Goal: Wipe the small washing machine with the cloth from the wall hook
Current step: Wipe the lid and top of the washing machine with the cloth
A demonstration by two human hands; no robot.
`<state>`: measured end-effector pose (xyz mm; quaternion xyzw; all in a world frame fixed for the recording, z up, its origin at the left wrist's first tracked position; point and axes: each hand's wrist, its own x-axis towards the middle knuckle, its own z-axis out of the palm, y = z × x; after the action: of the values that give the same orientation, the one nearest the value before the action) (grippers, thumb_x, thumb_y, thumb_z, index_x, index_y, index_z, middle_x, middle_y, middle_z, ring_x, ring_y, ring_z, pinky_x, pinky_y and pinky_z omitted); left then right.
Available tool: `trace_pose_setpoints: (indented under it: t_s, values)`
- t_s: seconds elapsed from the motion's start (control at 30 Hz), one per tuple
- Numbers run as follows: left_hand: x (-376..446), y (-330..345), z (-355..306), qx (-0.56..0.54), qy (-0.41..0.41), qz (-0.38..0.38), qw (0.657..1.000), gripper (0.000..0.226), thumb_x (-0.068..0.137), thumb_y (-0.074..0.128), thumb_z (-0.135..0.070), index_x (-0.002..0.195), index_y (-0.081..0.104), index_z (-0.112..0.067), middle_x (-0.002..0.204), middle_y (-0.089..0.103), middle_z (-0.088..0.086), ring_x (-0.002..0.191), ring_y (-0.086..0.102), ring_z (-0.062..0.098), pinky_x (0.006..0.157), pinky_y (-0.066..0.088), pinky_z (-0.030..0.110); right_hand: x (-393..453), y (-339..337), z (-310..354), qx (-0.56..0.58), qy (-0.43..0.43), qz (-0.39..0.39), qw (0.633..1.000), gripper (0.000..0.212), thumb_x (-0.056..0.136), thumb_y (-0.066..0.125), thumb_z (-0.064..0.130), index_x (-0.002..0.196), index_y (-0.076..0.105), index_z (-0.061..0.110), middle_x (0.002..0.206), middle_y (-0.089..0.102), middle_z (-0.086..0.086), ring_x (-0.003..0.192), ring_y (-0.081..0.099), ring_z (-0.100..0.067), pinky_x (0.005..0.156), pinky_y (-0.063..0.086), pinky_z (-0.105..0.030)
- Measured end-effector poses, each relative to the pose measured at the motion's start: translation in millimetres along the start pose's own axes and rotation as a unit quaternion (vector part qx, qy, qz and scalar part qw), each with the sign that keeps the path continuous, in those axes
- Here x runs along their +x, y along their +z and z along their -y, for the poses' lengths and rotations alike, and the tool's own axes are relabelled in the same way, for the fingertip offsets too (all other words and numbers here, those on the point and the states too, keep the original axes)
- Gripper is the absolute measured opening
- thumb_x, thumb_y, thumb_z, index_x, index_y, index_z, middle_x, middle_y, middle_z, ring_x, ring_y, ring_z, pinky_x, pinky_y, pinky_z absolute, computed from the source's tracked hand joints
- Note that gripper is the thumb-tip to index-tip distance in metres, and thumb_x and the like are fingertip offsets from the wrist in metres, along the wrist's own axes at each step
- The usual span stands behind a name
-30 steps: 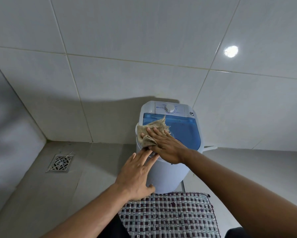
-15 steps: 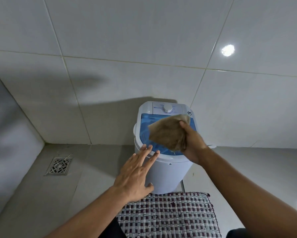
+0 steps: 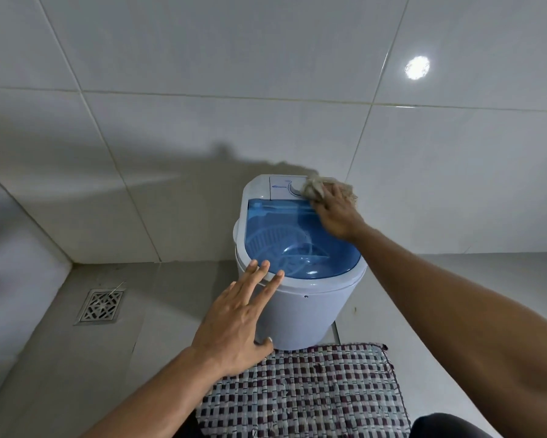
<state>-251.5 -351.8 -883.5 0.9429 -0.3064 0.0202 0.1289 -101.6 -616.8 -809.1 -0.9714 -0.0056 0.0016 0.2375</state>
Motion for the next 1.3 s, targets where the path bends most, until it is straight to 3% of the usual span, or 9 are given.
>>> trace_pose_setpoints:
  t_s: [0.07, 0.13, 0.27, 0.97, 1.03, 1.1, 1.17, 1.23, 1.3]
  values:
    - [1, 1, 0, -0.006, -0.002, -0.004, 1.000, 0.121, 0.085, 0.068, -0.056, 0.157, -0.028, -0.042, 0.169, -0.032, -0.010, 0.156, -0.026, 0.011, 0.130, 0.014, 0.044, 1, 15, -9, -0.079, -0.031, 0.045, 0.995, 0.060, 0.108, 0.027, 0.043, 0.163, 0.004, 0.031, 0.173, 0.002, 0.000, 0.159, -0.008, -0.029, 0.128, 0.000, -0.052]
    - [1, 2, 0, -0.005, -0.002, -0.005, 1.000, 0.119, 0.085, 0.067, -0.057, 0.158, -0.026, -0.042, 0.170, -0.030, -0.010, 0.156, -0.025, 0.012, 0.130, 0.014, 0.046, -3, 18, -14, -0.114, -0.065, 0.064, 0.989, 0.060, 0.108, 0.023, 0.048, 0.162, -0.002, 0.035, 0.172, -0.005, 0.005, 0.158, -0.014, -0.024, 0.127, -0.004, -0.052]
    - [1, 2, 1, -0.011, -0.003, -0.022, 1.000, 0.115, 0.084, 0.066, -0.061, 0.162, -0.014, -0.040, 0.174, -0.017, -0.006, 0.159, -0.016, 0.015, 0.128, 0.019, 0.052, -19, 15, -19, -0.139, -0.113, 0.096, 0.979, 0.058, 0.108, 0.022, 0.048, 0.160, -0.004, 0.042, 0.171, -0.007, 0.010, 0.158, -0.015, -0.019, 0.128, -0.005, -0.047]
    - [4, -4, 2, 0.018, -0.003, 0.017, 1.000, 0.113, 0.084, 0.061, -0.070, 0.163, -0.014, -0.037, 0.174, -0.018, -0.003, 0.158, -0.020, 0.018, 0.125, 0.002, 0.049, -102, 22, 13, -0.089, -0.141, 0.150, 0.975, 0.058, 0.110, 0.026, 0.041, 0.162, 0.002, 0.030, 0.171, -0.002, 0.010, 0.154, -0.016, -0.006, 0.129, -0.007, -0.037]
    - [5, -4, 2, 0.018, -0.004, 0.020, 1.000, 0.112, 0.084, 0.058, -0.073, 0.163, -0.013, -0.038, 0.174, -0.018, -0.003, 0.158, -0.021, 0.017, 0.127, 0.003, 0.050, -113, 13, 21, -0.057, -0.117, 0.166, 0.977, 0.056, 0.110, 0.027, 0.042, 0.162, 0.011, 0.031, 0.169, 0.003, 0.011, 0.151, -0.009, 0.000, 0.126, -0.006, -0.029]
    - [5, -5, 3, 0.018, -0.005, 0.021, 1.000, 0.109, 0.085, 0.054, -0.075, 0.163, -0.013, -0.038, 0.174, -0.018, -0.004, 0.158, -0.022, 0.016, 0.127, 0.003, 0.050, -123, 5, 25, 0.014, -0.069, 0.165, 0.984, 0.051, 0.109, 0.030, 0.046, 0.158, 0.031, 0.032, 0.167, 0.028, 0.008, 0.153, 0.020, -0.009, 0.123, 0.014, -0.034]
    - [4, -6, 2, 0.011, -0.007, 0.019, 1.000, 0.108, 0.085, 0.052, -0.077, 0.163, -0.013, -0.039, 0.174, -0.018, -0.005, 0.158, -0.022, 0.015, 0.128, 0.003, 0.051, -126, 3, 21, 0.167, -0.034, 0.158, 0.973, 0.044, 0.108, 0.035, 0.045, 0.144, 0.051, 0.026, 0.136, 0.059, 0.006, 0.124, 0.053, -0.010, 0.109, 0.036, -0.034]
    - [4, -7, 1, 0.002, -0.007, 0.019, 1.000, 0.108, 0.085, 0.051, -0.078, 0.162, -0.014, -0.040, 0.173, -0.019, -0.006, 0.158, -0.023, 0.015, 0.128, 0.001, 0.050, -123, 4, 13, 0.331, -0.009, 0.144, 0.933, 0.044, 0.107, 0.039, 0.043, 0.142, 0.055, 0.021, 0.132, 0.062, 0.009, 0.120, 0.057, -0.004, 0.108, 0.042, -0.028]
    - [4, -6, 1, 0.001, -0.007, 0.015, 1.000, 0.109, 0.085, 0.050, -0.079, 0.161, -0.017, -0.040, 0.173, -0.021, -0.008, 0.157, -0.024, 0.014, 0.128, 0.000, 0.050, -115, -2, 1, 0.500, 0.069, 0.099, 0.858, 0.046, 0.105, 0.046, 0.041, 0.141, 0.058, 0.015, 0.140, 0.064, -0.004, 0.133, 0.057, -0.020, 0.115, 0.041, -0.038]
